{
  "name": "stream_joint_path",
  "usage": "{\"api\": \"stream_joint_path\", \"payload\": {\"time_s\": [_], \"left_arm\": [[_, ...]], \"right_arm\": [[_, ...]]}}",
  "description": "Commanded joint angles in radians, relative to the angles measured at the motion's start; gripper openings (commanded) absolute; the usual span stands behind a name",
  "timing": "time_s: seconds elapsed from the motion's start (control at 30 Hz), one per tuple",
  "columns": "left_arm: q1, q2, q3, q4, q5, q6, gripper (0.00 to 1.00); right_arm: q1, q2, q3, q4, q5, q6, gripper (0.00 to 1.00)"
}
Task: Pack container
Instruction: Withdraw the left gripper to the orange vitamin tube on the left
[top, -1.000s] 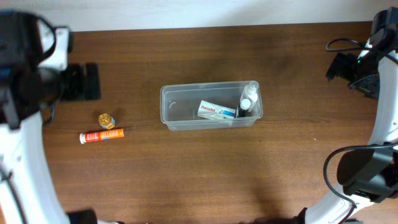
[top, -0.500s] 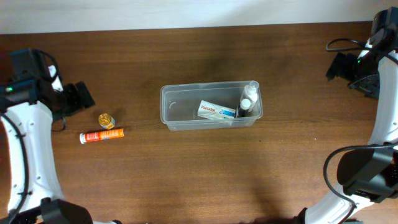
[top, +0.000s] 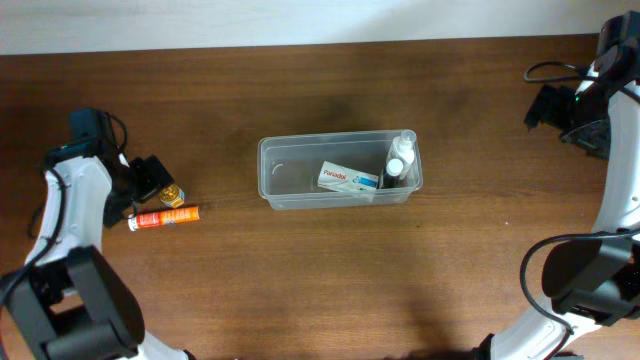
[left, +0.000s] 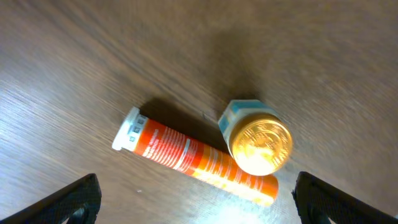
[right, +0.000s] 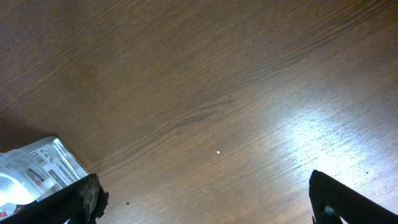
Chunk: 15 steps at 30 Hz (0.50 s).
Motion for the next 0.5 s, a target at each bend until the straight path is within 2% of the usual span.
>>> {"api": "stream_joint_path", "payload": {"time_s": [0.0,0.47], "left_arm": [[0.003,0.060,-0.021,0.010,-0.002,-0.195,0.99],[0.003,0.114,-0.061,0.024,0.024,-0.418,0.99]], "right_arm": [[0.002,0.002,0.001,0.003,-0.002,0.012,0.98],[0.002,0.002,0.001,0.003,-0.002,0.012,0.98]]}}
